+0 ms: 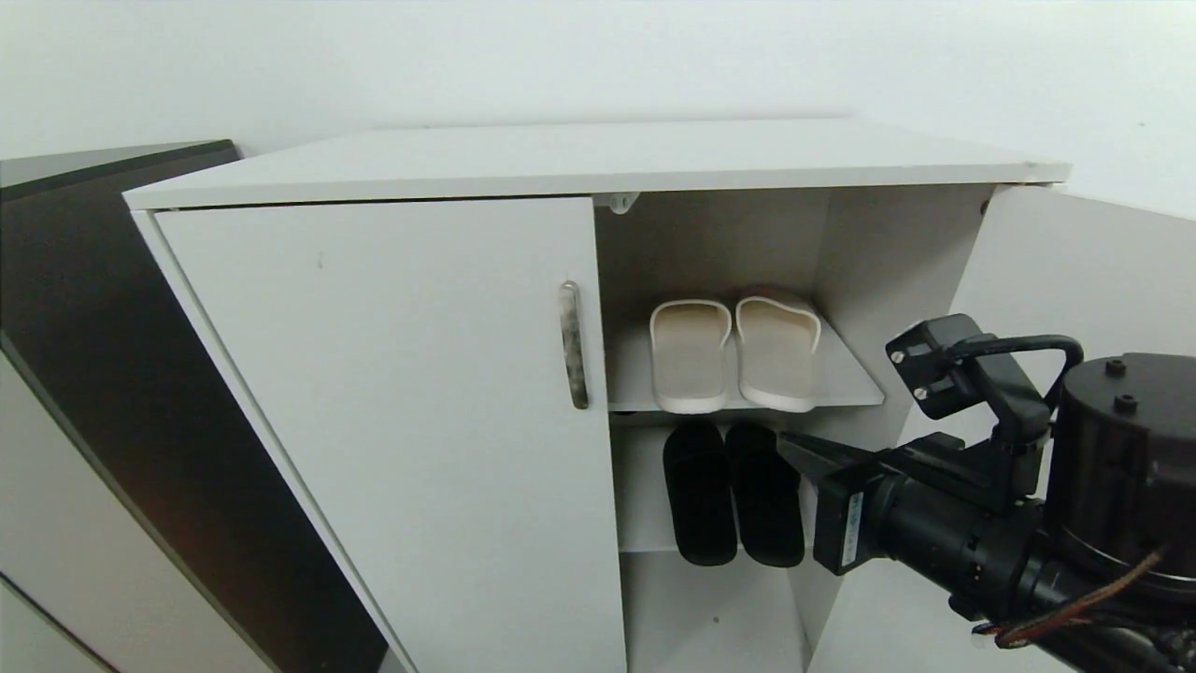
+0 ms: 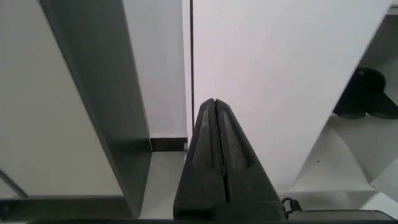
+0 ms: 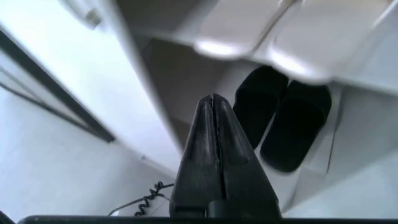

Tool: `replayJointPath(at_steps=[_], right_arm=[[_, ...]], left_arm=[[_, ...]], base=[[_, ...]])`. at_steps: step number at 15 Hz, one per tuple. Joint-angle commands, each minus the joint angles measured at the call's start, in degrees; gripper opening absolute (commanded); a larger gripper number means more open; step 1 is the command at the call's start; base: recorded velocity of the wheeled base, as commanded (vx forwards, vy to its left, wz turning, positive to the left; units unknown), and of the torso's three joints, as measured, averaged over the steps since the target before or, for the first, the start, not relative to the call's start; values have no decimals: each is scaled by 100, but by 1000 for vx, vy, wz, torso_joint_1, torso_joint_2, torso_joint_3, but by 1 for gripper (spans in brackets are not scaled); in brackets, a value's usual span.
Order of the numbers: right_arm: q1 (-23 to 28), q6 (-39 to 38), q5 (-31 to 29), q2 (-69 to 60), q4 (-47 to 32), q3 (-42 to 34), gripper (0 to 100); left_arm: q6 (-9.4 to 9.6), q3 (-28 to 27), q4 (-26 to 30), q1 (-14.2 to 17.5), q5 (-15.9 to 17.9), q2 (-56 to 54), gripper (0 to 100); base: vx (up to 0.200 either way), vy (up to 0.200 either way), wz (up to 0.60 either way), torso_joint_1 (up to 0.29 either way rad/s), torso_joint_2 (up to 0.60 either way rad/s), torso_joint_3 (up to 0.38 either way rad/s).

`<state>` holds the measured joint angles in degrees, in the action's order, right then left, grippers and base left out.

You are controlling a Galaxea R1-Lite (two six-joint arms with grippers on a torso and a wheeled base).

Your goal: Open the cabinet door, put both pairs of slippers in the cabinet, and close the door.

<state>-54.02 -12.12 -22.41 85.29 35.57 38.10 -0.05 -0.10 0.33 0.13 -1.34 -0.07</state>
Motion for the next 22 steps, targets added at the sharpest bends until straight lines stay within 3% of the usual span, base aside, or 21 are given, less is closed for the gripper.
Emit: replayJointPath(at_steps=[1, 19, 22], right_arm=[[-4, -1, -1, 6, 2, -39, 0], [-4, -71, 8, 129, 152, -127, 0], [-4, -151, 184, 129, 407, -276, 0]], left_arm=[[-4, 1, 2, 4, 2, 7, 0], [-4, 1, 2, 4, -7, 7, 0], [-4, 1, 2, 4, -7, 7, 0]], base=[[-200, 0, 0, -12, 2, 2], [-200, 0, 0, 2, 2, 3], [0, 0, 0, 0, 0, 0]])
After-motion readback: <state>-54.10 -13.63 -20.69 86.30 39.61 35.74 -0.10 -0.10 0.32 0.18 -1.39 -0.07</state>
